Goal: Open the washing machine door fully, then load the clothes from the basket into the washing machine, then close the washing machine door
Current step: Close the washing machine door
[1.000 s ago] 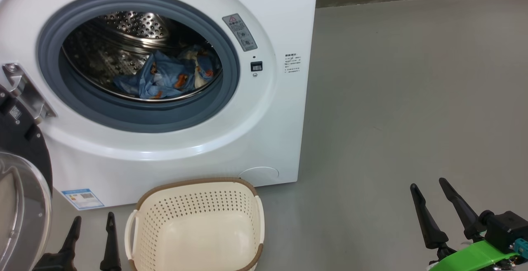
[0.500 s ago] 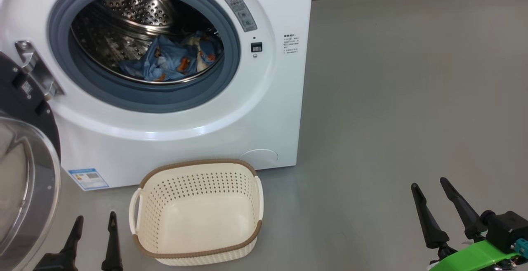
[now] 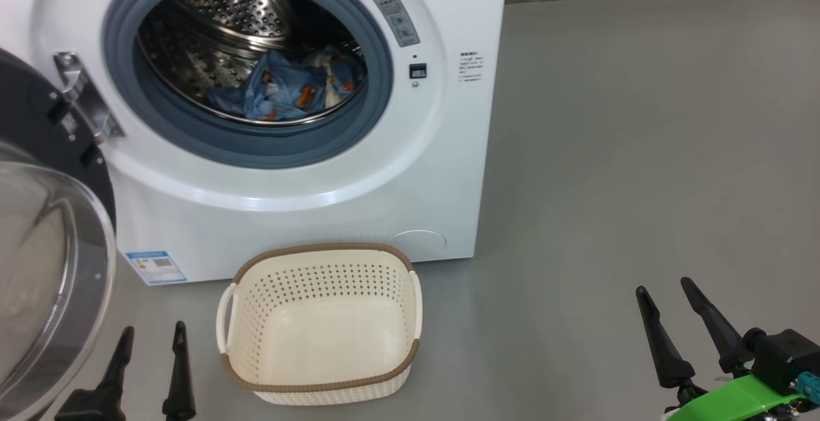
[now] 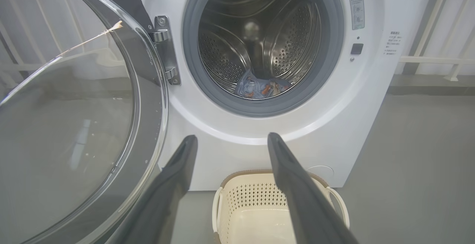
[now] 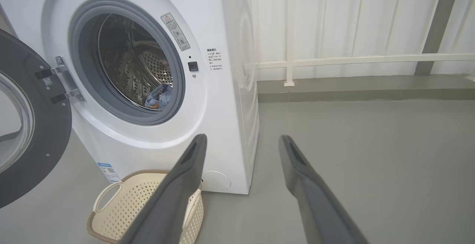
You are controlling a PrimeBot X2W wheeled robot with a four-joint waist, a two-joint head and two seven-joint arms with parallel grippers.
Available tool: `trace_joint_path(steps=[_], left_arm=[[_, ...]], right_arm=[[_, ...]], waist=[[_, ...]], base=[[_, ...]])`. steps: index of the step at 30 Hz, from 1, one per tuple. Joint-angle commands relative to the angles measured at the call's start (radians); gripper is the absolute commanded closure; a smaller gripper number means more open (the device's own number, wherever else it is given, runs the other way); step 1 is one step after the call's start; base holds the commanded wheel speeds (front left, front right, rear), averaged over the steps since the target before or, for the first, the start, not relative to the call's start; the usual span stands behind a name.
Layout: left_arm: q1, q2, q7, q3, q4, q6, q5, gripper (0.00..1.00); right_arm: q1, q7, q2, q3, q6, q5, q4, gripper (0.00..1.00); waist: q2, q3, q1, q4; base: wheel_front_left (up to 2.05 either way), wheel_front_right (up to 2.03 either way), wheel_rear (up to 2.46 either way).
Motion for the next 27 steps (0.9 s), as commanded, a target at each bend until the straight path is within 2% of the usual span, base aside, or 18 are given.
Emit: trace_joint_path(steps=[1,10,27], left_arm=[[0.001,0.014,-0.006,0.025,-0.032,0.000,0.008,0.00],[0.039,0.008,-0.006,0.032,-0.071,0.016,0.004,0.00],[0.067,0.002,-0.006,0.052,-0.096,0.030,-0.010,0.00]], right_arm=[[-0.009,-0.008,-0.018,0.019,0.004,-0.012,-0.027,0.00],[-0.024,-0.008,-0.013,0.068,0.004,-0.011,-0.028,0.00],[-0.061,-0.008,-0.014,0.138,0.004,-0.005,-0.027,0.00]], waist=[[0.0000,-0.003,0.0000,0.016],[0.0000,-0.005,0.0000,0.123],[0.0000,-0.009,0.0000,0.384]], base=[[0.00,0.00,0.00],[0.00,0.00,0.00],[0.00,0.00,0.00]])
